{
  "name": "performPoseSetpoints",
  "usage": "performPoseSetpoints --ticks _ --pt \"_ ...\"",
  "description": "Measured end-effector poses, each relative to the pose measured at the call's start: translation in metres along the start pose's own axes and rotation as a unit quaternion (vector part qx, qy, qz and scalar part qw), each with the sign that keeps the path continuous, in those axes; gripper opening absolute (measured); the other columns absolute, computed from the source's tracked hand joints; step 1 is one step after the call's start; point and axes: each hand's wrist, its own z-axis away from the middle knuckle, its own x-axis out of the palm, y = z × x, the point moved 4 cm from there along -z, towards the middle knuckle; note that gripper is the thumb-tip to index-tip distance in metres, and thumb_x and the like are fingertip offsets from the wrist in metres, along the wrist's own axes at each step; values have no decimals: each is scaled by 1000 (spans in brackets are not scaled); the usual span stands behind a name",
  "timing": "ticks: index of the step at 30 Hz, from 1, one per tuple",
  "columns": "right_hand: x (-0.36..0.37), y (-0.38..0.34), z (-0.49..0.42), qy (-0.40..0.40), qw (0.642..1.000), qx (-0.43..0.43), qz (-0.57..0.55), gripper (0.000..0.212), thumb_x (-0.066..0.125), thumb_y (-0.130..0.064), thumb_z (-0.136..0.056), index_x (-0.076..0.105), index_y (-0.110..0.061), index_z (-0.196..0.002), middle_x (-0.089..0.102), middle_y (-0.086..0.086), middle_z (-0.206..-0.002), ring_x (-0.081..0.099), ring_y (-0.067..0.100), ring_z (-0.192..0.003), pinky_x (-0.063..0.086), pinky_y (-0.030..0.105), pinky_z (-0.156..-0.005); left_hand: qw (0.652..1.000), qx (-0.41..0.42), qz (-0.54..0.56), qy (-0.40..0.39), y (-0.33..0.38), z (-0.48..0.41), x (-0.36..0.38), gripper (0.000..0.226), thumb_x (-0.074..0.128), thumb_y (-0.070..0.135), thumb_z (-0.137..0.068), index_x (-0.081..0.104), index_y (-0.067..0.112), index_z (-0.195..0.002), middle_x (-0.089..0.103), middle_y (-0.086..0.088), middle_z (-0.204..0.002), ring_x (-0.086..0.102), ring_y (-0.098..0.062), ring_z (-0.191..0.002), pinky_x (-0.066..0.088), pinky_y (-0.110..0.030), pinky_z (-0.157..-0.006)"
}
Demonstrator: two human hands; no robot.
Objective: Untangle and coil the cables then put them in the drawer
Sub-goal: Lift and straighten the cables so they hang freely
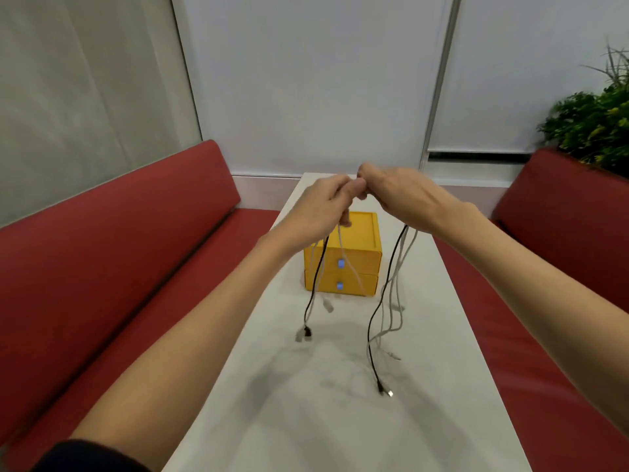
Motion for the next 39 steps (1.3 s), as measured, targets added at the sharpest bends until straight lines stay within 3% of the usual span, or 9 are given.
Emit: performPoseSetpoints --ticks 4,16,18,20,25,27,30,33,39 --pt "11 -2 14 -35 998 -48 15 11 41 -7 -98 47 -6 -107 35 -5 -71 33 18 -49 19 23 -46 996 17 -86 17 -8 17 12 33 42 38 -100 56 25 -74 46 9 -62 44 -6 -58 34 -26 -56" --pt "42 -8 11 -35 998 -43 -35 22 48 7 -90 47 -1 -109 42 -1 -80 42 23 -57 28 23 -46 993 -24 -116 8 -17 20 -1 29 50 33 -98 68 18 -81 55 3 -64 53 -16 -70 38 -26 -61" --pt "44 -6 10 -28 998 -35 -42 22 48 6 -91 47 0 -111 54 9 -89 46 23 -63 29 27 -51 993 -28 -114 13 -19 21 -5 30 51 33 -98 69 17 -80 52 1 -60 50 -8 -59 35 -21 -55" --pt "48 0 10 -24 998 -16 -58 20 47 5 -93 46 1 -113 62 15 -105 47 19 -72 32 26 -60 994 -33 -101 22 -22 23 -9 32 52 33 -97 68 16 -75 37 5 -50 34 -4 -42 26 -20 -46" --pt "62 12 6 25 990 38 -134 10 43 1 -97 47 1 -106 63 13 -101 58 21 -82 33 13 -59 996 -35 -35 75 -19 25 -11 35 51 32 -98 63 17 -69 31 2 -54 25 -5 -42 23 -19 -44" --pt "69 17 6 53 981 70 -173 8 42 -1 -99 48 1 -103 65 11 -97 57 16 -78 31 8 -60 996 -39 5 79 -15 25 -12 34 51 30 -98 64 14 -72 30 0 -55 24 -5 -42 23 -17 -42" --pt "76 23 10 76 961 123 -235 9 39 -8 -101 43 -10 -94 55 4 -71 49 19 -57 40 21 -51 994 -44 52 84 -11 25 -14 34 51 30 -98 65 14 -71 30 3 -53 24 -6 -43 24 -18 -42" --pt "81 31 16 109 936 168 -288 15 36 -10 -102 40 -11 -88 52 14 -68 49 26 -53 43 21 -48 989 -50 91 105 -6 27 -16 34 53 29 -98 64 15 -68 31 11 -47 25 -5 -42 24 -18 -42" --pt "96 41 33 128 874 243 -400 19 33 1 -100 45 -3 -86 44 2 -65 52 27 -58 41 14 -47 973 -23 181 144 12 31 -23 31 54 25 -97 63 11 -70 31 12 -44 23 -4 -39 23 -15 -39"
